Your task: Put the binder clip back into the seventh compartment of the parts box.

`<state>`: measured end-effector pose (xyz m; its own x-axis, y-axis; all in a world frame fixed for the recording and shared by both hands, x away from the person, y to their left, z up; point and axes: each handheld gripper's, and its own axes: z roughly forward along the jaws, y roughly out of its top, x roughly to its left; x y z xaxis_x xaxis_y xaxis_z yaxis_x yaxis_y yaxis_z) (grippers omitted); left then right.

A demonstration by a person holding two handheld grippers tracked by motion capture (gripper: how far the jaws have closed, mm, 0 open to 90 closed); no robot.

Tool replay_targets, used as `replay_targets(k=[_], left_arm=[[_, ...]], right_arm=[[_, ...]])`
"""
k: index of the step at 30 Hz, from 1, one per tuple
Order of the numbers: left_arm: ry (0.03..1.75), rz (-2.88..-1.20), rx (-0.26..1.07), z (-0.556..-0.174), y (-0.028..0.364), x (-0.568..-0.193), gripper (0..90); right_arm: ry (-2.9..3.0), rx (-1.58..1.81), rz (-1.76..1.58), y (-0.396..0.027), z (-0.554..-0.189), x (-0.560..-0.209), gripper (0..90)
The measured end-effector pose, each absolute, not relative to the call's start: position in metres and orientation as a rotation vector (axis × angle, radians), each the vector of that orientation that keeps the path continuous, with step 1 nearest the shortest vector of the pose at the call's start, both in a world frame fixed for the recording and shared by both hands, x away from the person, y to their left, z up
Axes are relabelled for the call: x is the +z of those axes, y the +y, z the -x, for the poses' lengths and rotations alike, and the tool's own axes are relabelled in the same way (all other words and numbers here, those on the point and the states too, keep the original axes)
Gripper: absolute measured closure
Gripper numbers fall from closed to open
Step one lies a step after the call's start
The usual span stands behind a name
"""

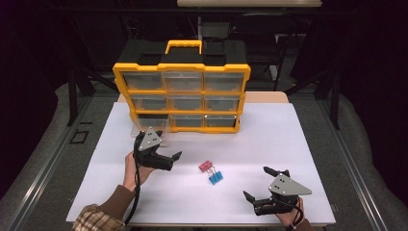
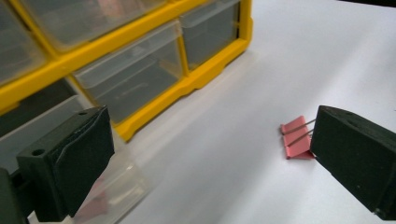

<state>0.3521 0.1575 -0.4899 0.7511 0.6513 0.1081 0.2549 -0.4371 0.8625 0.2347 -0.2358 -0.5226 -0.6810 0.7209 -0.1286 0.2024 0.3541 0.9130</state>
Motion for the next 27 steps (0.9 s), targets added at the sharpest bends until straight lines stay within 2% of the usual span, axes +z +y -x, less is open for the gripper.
replay_targets(k=[19,27], left_arm=[[0.561,-2.173,0.444,-0.351,0.106,-0.525,1.6],[0.485,-2.267,0.382,-0.35,0.085,-0.536,22.5]], right_arm=[[2.109,1.298,-0.798,-0.235,-0.235,-0.523,0.0],[2.113,1.293,-0.805,-0.236,-0.236,-0.524,0.0]])
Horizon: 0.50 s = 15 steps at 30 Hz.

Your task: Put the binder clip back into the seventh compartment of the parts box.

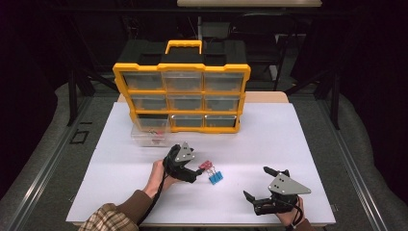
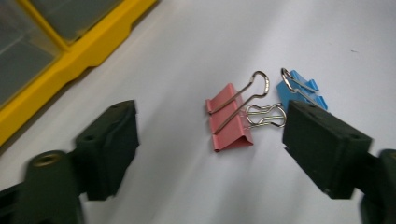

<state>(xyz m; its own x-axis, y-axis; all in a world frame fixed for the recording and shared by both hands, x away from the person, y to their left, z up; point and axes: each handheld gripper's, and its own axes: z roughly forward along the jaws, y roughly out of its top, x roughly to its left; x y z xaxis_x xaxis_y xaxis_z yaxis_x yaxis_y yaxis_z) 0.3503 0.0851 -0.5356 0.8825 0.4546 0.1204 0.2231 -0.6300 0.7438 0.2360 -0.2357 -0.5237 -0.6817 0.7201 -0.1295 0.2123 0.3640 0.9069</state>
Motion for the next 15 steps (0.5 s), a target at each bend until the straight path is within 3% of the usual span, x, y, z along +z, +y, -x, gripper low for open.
replay_targets(k=[6,15], left_arm=[[0.439,-2.284,0.377,-0.348,0.076,-0.539,36.5],[0.351,-2.294,0.473,-0.339,0.064,-0.544,62.3]], right_arm=[[2.115,1.292,-0.807,-0.236,-0.236,-0.524,0.0],[2.119,1.291,-0.813,-0.236,-0.236,-0.524,0.0]])
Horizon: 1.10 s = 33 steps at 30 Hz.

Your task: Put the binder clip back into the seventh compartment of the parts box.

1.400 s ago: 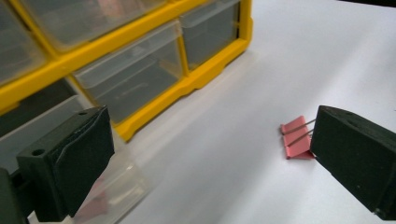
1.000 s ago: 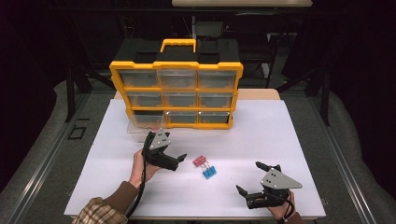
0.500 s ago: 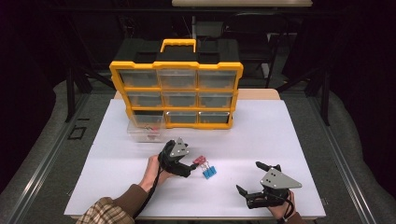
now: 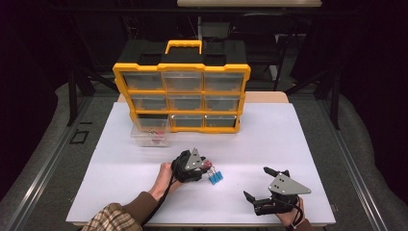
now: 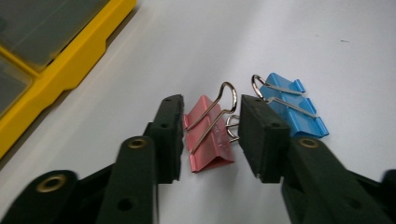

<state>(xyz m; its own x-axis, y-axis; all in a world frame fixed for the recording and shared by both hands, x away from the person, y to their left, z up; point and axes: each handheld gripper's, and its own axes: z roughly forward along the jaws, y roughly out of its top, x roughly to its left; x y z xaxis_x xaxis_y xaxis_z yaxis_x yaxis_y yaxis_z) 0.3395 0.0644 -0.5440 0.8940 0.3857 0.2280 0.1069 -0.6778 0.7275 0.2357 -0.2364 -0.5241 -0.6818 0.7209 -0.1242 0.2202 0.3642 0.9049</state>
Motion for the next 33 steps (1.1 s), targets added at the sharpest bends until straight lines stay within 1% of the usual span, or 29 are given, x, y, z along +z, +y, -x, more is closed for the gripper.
replay_targets(k=[1,4,8,17,18,25,33], left_arm=[[0.336,-2.3,0.468,-0.339,0.063,-0.545,65.7],[0.314,-2.302,0.476,-0.337,0.061,-0.547,71.4],[0.291,-2.29,0.52,-0.336,0.061,-0.551,78.3],[0.271,-2.241,0.614,-0.337,0.067,-0.55,88.3],[0.275,-2.238,0.597,-0.338,0.069,-0.55,88.7],[0.286,-2.232,0.604,-0.339,0.072,-0.55,89.0],[0.34,-2.205,0.559,-0.345,0.081,-0.544,88.9]], right_arm=[[2.117,1.292,-0.812,-0.237,-0.236,-0.524,0.0],[2.119,1.292,-0.815,-0.236,-0.236,-0.524,0.0],[2.117,1.291,-0.809,-0.236,-0.235,-0.524,0.0],[2.12,1.294,-0.812,-0.237,-0.235,-0.524,0.0],[2.119,1.295,-0.814,-0.237,-0.235,-0.524,0.0],[2.12,1.291,-0.82,-0.237,-0.235,-0.524,0.0],[2.116,1.292,-0.813,-0.238,-0.235,-0.524,0.0]])
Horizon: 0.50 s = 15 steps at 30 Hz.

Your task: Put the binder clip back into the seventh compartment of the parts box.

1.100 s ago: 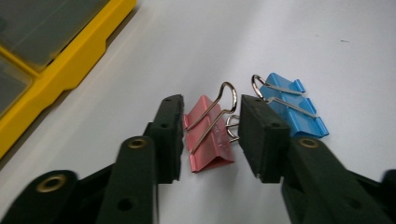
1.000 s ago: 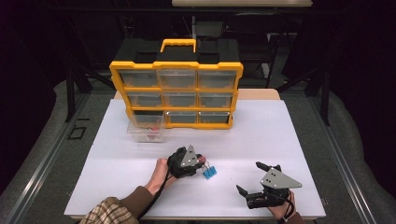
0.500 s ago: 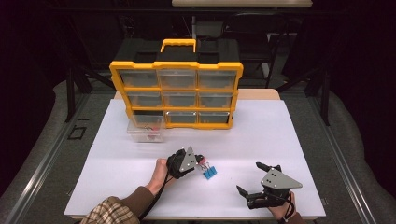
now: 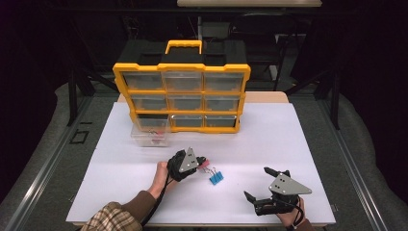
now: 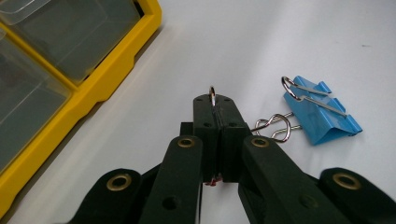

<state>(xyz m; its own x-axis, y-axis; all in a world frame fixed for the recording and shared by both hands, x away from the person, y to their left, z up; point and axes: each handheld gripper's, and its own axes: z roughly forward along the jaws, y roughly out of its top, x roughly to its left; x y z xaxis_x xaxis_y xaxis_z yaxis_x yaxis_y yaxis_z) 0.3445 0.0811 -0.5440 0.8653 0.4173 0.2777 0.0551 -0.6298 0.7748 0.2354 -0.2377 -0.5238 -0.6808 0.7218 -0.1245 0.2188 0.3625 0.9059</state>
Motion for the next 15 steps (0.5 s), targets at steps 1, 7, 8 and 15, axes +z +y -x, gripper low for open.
replay_targets(k=[1,7,8,15], left_arm=[[0.355,-2.197,0.552,-0.345,0.083,-0.543,88.9],[0.407,-2.158,0.509,-0.349,0.092,-0.537,88.9],[0.411,-2.154,0.503,-0.349,0.094,-0.536,88.9],[0.44,-2.132,0.475,-0.352,0.1,-0.533,88.9]], right_arm=[[2.117,1.292,-0.814,-0.238,-0.235,-0.524,0.0],[2.119,1.292,-0.821,-0.237,-0.235,-0.524,0.0],[2.119,1.291,-0.818,-0.237,-0.235,-0.524,0.0],[2.118,1.294,-0.82,-0.237,-0.235,-0.524,0.0]])
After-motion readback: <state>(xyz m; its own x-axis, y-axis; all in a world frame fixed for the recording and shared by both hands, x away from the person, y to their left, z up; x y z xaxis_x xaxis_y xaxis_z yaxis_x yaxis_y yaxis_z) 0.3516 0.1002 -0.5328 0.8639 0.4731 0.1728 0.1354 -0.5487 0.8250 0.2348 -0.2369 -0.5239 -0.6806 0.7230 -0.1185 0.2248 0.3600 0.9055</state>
